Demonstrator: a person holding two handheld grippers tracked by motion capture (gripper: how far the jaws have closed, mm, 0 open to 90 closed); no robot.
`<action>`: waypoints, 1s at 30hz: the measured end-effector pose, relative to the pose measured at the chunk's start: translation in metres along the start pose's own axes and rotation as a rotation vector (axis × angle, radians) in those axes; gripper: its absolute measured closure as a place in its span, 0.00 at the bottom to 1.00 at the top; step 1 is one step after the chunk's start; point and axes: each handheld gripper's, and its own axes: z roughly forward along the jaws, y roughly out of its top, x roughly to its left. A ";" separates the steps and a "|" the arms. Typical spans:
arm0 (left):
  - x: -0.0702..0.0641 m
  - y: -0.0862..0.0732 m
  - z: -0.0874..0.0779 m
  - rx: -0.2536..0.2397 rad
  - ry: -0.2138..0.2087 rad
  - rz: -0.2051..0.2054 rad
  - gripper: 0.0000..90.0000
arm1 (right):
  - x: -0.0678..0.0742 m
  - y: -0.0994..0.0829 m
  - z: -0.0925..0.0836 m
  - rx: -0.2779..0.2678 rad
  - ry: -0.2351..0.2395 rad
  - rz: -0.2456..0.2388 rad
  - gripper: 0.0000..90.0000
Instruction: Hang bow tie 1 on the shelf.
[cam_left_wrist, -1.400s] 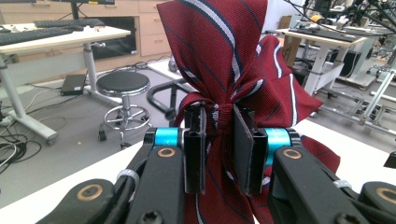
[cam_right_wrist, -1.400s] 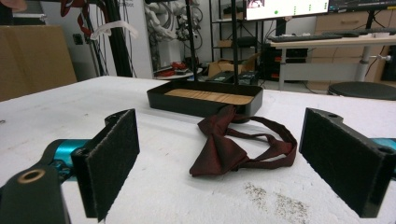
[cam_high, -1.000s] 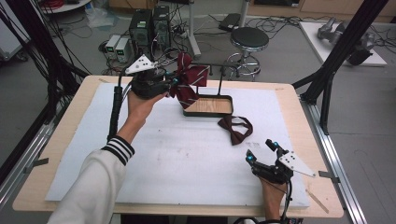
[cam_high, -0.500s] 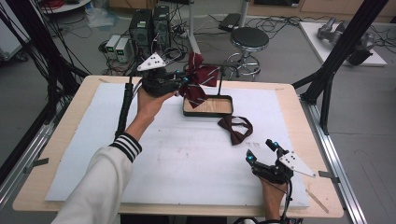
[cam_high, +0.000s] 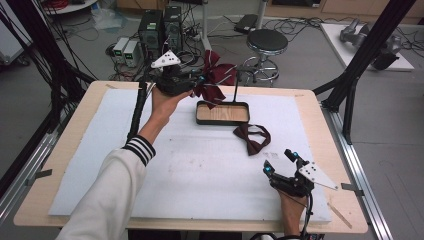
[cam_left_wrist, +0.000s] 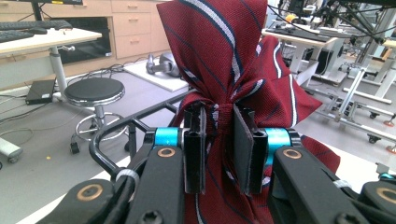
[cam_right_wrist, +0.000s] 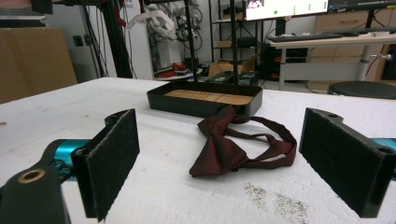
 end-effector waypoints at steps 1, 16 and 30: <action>0.001 0.000 0.001 0.003 -0.001 0.000 0.84 | 0.000 0.000 0.000 0.000 0.000 -0.002 0.12; 0.006 0.003 0.011 0.000 0.001 -0.006 0.84 | 0.000 0.000 0.000 0.001 0.000 0.001 0.12; 0.016 0.010 0.004 -0.017 0.026 -0.022 0.84 | 0.000 0.000 0.000 0.003 -0.001 0.000 0.12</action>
